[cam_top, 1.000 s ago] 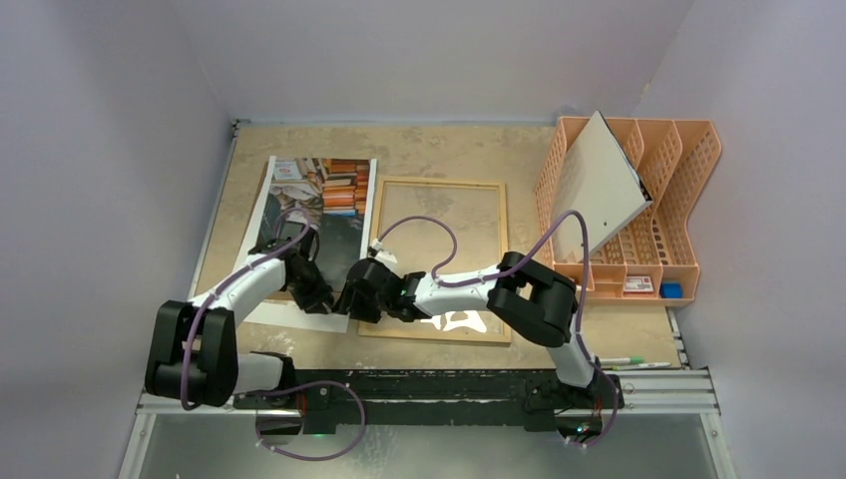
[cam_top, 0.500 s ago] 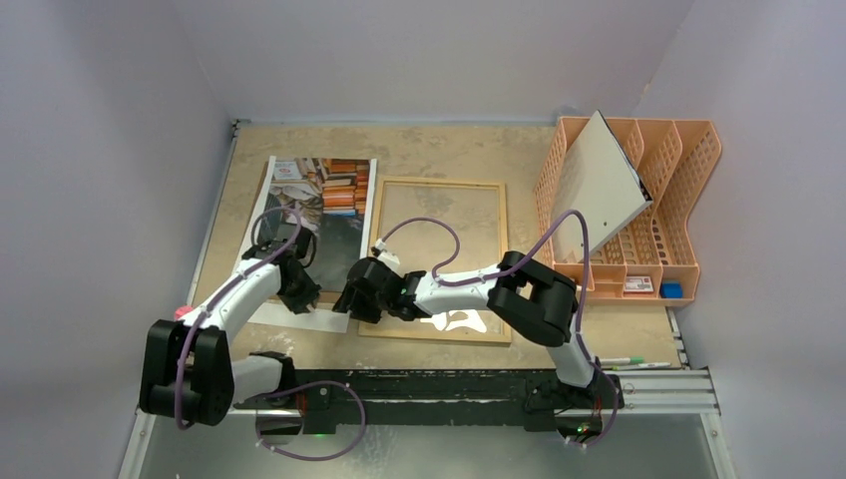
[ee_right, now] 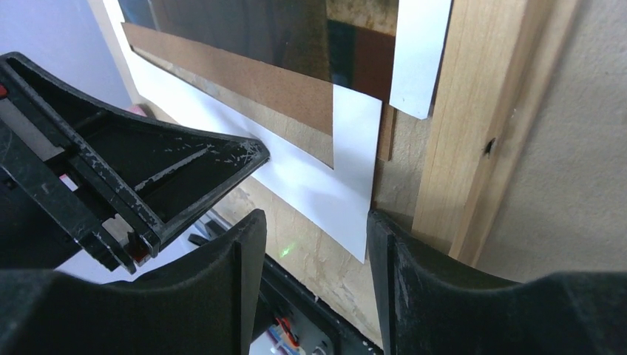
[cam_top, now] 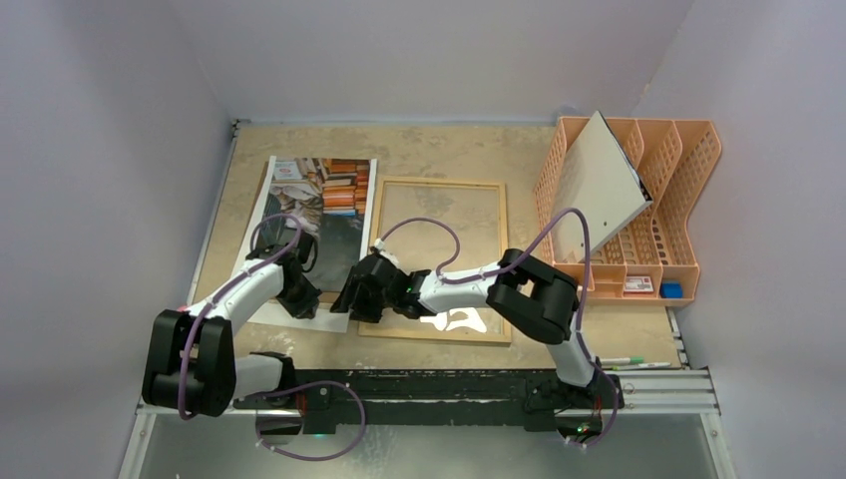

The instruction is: Put the photo into the frame

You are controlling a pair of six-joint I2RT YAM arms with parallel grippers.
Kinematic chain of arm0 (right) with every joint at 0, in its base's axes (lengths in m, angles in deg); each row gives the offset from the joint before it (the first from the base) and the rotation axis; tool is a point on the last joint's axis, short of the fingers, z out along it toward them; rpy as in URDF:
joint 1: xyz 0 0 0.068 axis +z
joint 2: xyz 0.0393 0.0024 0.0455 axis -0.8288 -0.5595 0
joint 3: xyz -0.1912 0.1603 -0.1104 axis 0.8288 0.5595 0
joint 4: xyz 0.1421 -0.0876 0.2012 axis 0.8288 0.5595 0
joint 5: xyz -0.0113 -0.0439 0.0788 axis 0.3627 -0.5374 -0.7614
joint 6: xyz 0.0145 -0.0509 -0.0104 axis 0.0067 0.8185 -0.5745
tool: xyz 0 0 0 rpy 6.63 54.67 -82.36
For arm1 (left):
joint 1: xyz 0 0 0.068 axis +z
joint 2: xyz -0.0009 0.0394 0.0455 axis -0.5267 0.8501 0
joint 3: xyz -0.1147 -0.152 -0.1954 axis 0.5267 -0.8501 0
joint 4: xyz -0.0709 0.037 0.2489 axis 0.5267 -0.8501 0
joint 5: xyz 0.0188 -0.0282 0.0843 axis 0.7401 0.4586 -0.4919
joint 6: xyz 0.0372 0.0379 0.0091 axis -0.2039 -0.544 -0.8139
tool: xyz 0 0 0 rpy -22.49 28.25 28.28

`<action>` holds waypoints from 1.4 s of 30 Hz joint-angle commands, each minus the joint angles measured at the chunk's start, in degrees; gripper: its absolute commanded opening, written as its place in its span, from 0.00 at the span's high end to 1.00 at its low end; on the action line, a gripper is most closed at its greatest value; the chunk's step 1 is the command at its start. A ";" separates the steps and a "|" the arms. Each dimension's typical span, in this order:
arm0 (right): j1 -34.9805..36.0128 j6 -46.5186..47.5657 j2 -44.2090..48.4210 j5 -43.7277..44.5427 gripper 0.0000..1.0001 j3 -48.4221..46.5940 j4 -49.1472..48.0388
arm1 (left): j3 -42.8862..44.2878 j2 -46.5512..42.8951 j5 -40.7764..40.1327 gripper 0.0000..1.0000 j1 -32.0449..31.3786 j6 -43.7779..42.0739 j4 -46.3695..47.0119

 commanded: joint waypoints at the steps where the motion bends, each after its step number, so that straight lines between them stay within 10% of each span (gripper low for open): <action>1: 0.42 1.25 -1.16 -3.70 0.45 1.66 -13.57 | -3.96 3.11 3.48 0.95 -0.37 1.42 2.80; 27: -0.19 0.69 -0.22 -10.08 0.51 12.42 -41.63 | -3.29 3.65 4.36 0.96 -0.35 -0.73 3.22; 42: -0.11 3.10 -2.20 -5.62 0.43 3.69 -17.69 | -3.25 3.96 4.27 0.96 -0.35 -0.87 3.57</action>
